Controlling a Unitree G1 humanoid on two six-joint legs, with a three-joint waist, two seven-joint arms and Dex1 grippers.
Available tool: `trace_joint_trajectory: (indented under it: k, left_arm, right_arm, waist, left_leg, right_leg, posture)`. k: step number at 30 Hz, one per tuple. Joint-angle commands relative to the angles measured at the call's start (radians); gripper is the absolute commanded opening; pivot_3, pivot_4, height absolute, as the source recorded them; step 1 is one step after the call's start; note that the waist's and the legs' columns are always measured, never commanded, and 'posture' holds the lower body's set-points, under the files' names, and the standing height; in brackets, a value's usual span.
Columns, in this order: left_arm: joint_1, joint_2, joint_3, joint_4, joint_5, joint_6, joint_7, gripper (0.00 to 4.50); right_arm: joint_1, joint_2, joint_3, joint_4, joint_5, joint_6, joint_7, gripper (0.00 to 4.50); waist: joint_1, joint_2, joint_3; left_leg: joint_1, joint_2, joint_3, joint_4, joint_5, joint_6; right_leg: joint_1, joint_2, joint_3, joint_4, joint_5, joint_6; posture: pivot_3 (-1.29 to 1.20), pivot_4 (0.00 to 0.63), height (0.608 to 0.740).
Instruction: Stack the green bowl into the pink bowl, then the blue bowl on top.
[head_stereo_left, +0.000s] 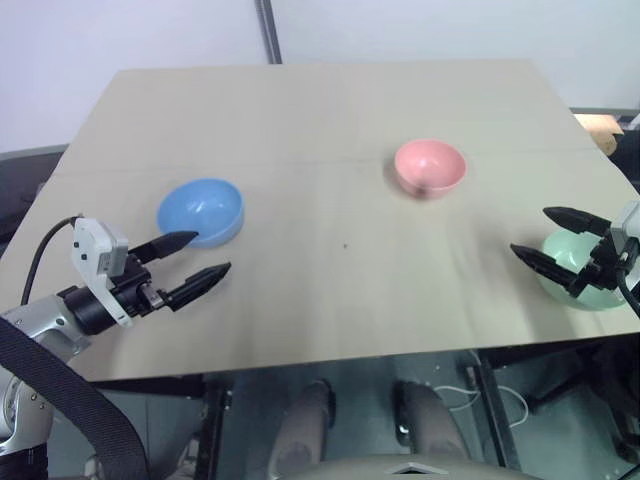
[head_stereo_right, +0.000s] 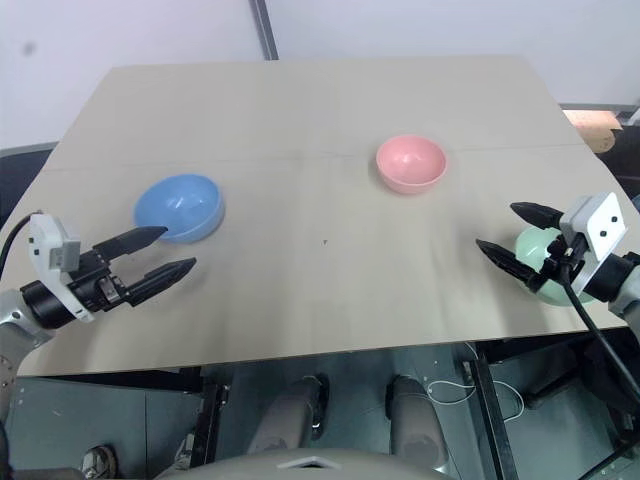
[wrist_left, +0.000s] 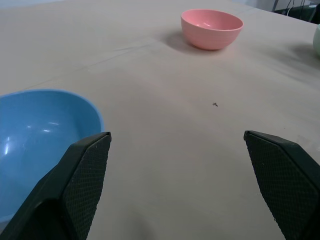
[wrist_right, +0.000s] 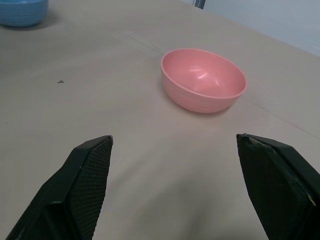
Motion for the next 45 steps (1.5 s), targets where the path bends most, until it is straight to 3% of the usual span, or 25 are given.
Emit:
trace_joint_trajectory:
  k: [1,9,15,19,28,35,39,45]
  left_arm:
    - [-0.015,0.003,0.018,-0.022,-0.008,-0.013,0.011,4.5]
    - [-0.037,-0.022,0.0,-0.045,-0.019,0.0,0.047,4.5]
    - [-0.079,-0.013,-0.061,-0.05,0.164,-0.043,0.194,4.5]
    - [-0.11,0.002,-0.078,-0.055,0.205,-0.039,0.219,4.5]
    - [-0.126,0.134,-0.104,-0.04,0.341,-0.014,0.22,4.5]
    - [-0.159,0.309,-0.211,0.004,0.519,-0.031,0.191,4.5]
    - [-0.211,0.311,-0.263,0.018,0.561,-0.086,0.181,4.5]
    - [-0.246,0.267,-0.271,-0.019,0.501,-0.113,0.117,4.5]
  right_arm:
    - [0.004,0.0,-0.027,-0.039,0.004,-0.019,-0.006,4.32]
    - [-0.006,0.003,-0.015,-0.045,0.007,-0.013,-0.015,4.32]
    - [-0.041,0.008,0.007,-0.033,-0.002,-0.025,-0.028,4.32]
    - [-0.075,0.01,0.033,-0.013,-0.014,-0.038,-0.027,4.32]
    - [-0.141,0.041,0.098,0.029,-0.045,-0.084,-0.022,4.32]
    - [-0.131,0.043,0.11,0.013,-0.023,-0.093,0.004,4.32]
    - [-0.139,0.05,0.126,-0.001,-0.019,-0.1,0.011,4.32]
    - [-0.159,0.049,0.157,0.02,-0.088,-0.093,-0.053,4.32]
  waist:
    - [0.0,0.0,0.0]
    - [0.0,0.0,0.0]
    - [0.001,0.0,0.0]
    - [0.0,0.0,0.0]
    - [-0.001,0.0,0.0]
    - [0.0,0.0,0.0]
    - [-0.001,0.0,0.001]
    - [-0.002,0.0,0.001]
  left_leg:
    - [0.0,0.0,0.0,0.0,0.0,0.0]
    - [0.0,0.0,0.0,0.0,0.0,0.0]
    - [0.0,0.0,0.0,0.0,0.0,0.0]
    - [0.0,-0.001,0.0,0.0,0.0,0.0]
    - [0.0,-0.001,0.0,0.0,0.0,0.0]
    - [0.0,-0.003,0.0,0.0,0.0,0.0]
    - [0.0,-0.003,0.0,-0.001,0.0,0.0]
    - [0.0,-0.003,0.0,-0.001,0.0,0.0]
  right_leg:
    - [0.0,0.0,0.0,0.0,0.0,0.0]
    - [0.0,0.0,0.0,0.0,0.0,0.0]
    - [0.0,0.001,0.0,0.0,0.0,0.0]
    - [0.0,0.001,0.0,0.0,0.0,0.0]
    - [0.0,0.001,0.0,0.0,0.0,0.0]
    - [0.0,0.001,0.0,0.0,0.0,0.0]
    - [0.0,0.001,0.0,0.0,0.0,0.0]
    - [0.0,0.001,0.0,0.0,0.0,0.0]
  posture:
    - [0.0,0.15,0.74]
    - [0.0,0.15,0.74]
    - [0.0,0.15,0.74]
    - [0.0,0.15,0.74]
    - [0.0,0.15,0.74]
    - [0.0,0.15,0.74]
    - [0.0,0.15,0.74]
    - [0.0,0.15,0.74]
